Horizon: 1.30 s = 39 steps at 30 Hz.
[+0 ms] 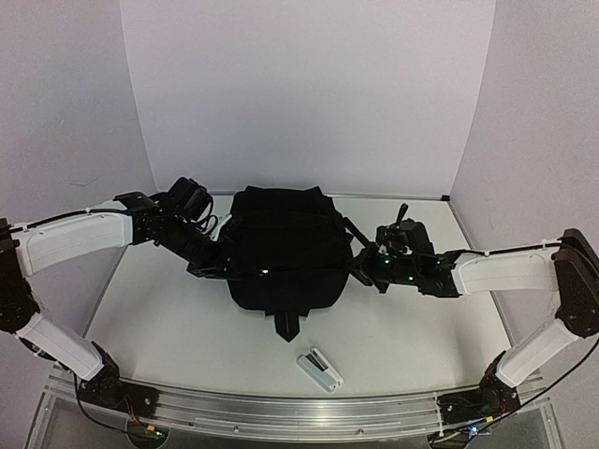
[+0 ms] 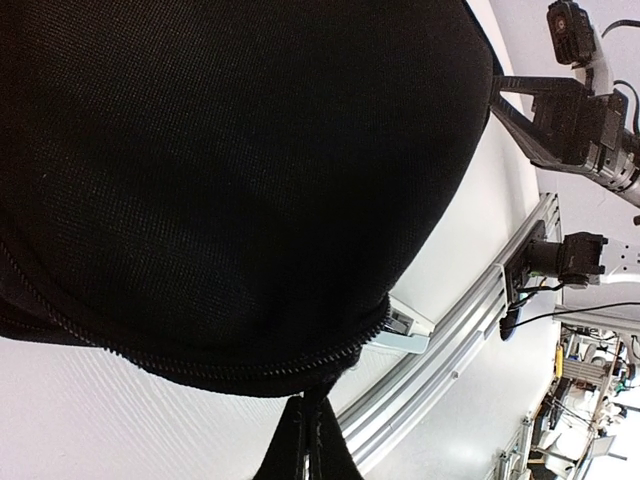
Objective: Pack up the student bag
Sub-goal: Zip the student bag at the center of the board.
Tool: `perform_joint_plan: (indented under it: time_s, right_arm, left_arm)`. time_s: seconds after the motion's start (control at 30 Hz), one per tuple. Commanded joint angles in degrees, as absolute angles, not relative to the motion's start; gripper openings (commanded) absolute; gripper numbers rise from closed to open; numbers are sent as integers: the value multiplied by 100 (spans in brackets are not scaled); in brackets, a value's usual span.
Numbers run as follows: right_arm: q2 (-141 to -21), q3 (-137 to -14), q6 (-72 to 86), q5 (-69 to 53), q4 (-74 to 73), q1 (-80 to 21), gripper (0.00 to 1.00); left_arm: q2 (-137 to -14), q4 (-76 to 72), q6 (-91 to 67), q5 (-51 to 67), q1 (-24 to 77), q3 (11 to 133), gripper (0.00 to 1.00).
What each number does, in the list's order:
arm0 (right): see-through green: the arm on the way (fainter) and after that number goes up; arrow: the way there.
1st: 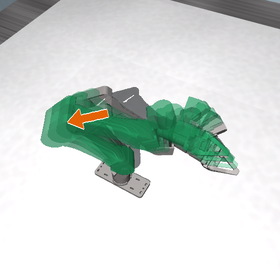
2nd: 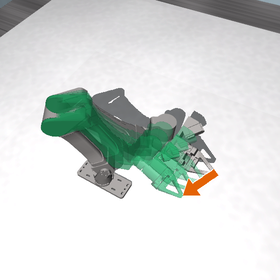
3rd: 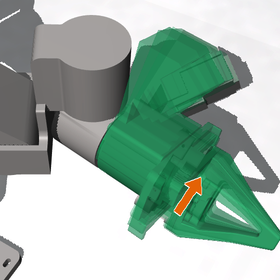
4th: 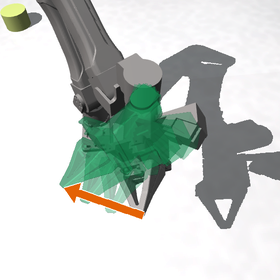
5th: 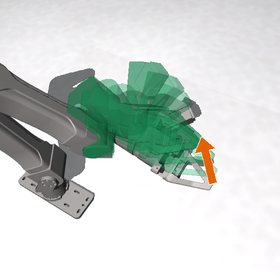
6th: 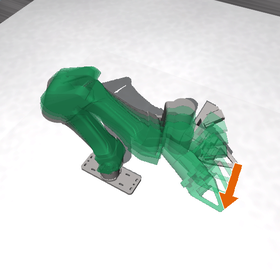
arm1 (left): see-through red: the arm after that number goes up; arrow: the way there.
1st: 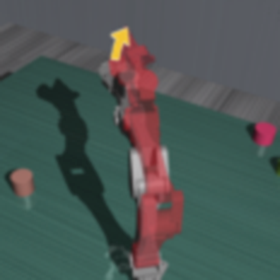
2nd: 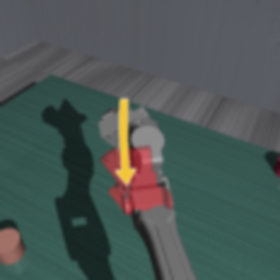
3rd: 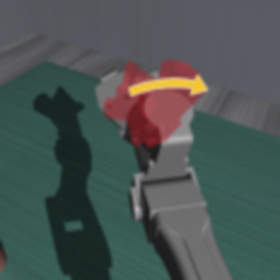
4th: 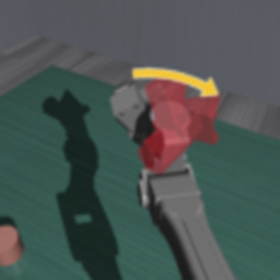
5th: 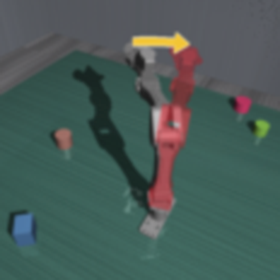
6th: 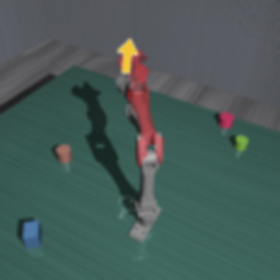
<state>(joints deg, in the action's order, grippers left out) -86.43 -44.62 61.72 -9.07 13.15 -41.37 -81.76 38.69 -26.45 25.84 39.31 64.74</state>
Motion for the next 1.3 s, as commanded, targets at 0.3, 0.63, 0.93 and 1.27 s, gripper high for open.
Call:
perform_joint_plan:
  time_s: [0.3,0.63,0.93,1.27]
  right_arm:
    - [-8214,-4859,4011,-887,839,-3740,22]
    - [-8770,-6620,1316,-122,-747,-5527,68]
    - [-9707,-7372,572,508,-765,-6444,68]
    - [-10431,-7819,-6,892,-792,-6444,69]
  left_arm:
    - [-7906,3834,-2211,3704,3630,6336,0]
    - [-8072,3878,-2107,4103,3630,6685,0]
    - [-7927,4001,-2208,3903,3630,6641,0]
    - [-7937,4041,-2239,3985,3630,6656,0]
